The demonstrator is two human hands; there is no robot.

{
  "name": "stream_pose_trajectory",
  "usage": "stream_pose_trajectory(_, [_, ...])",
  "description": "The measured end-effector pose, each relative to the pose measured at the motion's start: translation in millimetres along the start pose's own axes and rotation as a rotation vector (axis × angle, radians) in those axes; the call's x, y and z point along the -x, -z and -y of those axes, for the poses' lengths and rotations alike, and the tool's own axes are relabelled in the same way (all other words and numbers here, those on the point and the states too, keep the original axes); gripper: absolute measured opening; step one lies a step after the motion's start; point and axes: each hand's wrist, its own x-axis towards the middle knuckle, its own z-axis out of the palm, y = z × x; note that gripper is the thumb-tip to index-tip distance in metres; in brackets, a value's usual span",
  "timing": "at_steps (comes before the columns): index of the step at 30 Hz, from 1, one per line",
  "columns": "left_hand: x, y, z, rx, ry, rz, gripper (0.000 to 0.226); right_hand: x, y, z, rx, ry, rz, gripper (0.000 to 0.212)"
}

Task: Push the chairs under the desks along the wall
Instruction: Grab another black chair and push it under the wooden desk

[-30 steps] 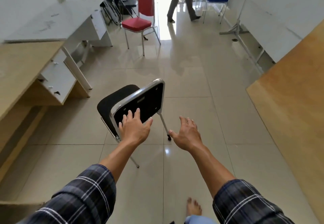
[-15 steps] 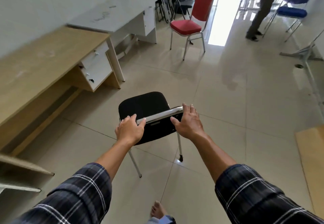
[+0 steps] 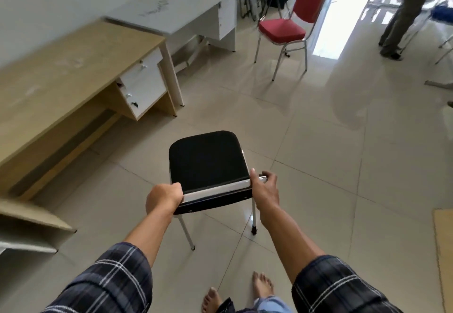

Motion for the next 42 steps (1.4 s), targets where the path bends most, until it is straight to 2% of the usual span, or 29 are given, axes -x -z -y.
stream_pose_trajectory(3, [3.8, -0.4, 2.0, 0.43, 0.303, 0.011, 0.016, -16.2, -3.4, 15.1, -0.387, -0.283, -0.013, 0.035])
stream_pose_trajectory(5, [8.0, 6.2, 0.7, 0.741, 0.528, 0.101, 0.007, -24.5, 0.3, 25.3, -0.603, -0.428, 0.01, 0.018])
stream_pose_trajectory(6, [7.2, 9.4, -0.4, 0.867, 0.63, 0.16, 0.006, -29.5, 1.9, 28.0, -0.662, -0.476, 0.036, 0.016])
stream_pose_trajectory(9, [2.5, 15.4, -2.4, 1.087, 0.782, 0.242, 0.006, -39.0, 6.7, 26.7, -0.746, -0.584, 0.154, 0.041])
stream_pose_trajectory(13, [1.9, 14.9, -2.0, 1.229, 0.811, 0.206, 0.011, -43.1, 8.7, 20.9, -0.788, -0.584, 0.202, 0.052])
stream_pose_trajectory(16, [0.9, 12.5, -1.3, 1.24, 0.815, 0.155, 0.014, -47.8, 9.0, 20.0, -0.8, -0.587, 0.213, 0.067])
stream_pose_trajectory(20, [-0.1, 10.8, -5.0, 1.248, 0.785, 0.113, 0.018, -51.7, 8.4, 21.7, -0.756, -0.584, 0.215, 0.075])
stream_pose_trajectory(24, [-7.6, 13.6, -9.7, 1.263, 0.769, 0.075, 0.017, -56.3, 2.7, 29.9, -0.747, -0.564, 0.223, 0.061])
stream_pose_trajectory(30, [-34.6, 34.2, -9.6, 1.295, 0.761, 0.082, 0.014, -67.8, -35.0, 51.6, -0.716, -0.565, 0.263, 0.059])
stream_pose_trajectory(35, [-85.7, 73.9, -4.1, 1.317, 0.778, 0.06, 0.016, -70.1, -99.3, 78.3, -0.71, -0.547, 0.339, 0.03])
stream_pose_trajectory(42, [-151.1, 132.8, 38.3, 1.371, 0.807, 0.026, 0.013, -56.4, -201.6, 104.8, -0.658, -0.57, 0.404, 0.038])
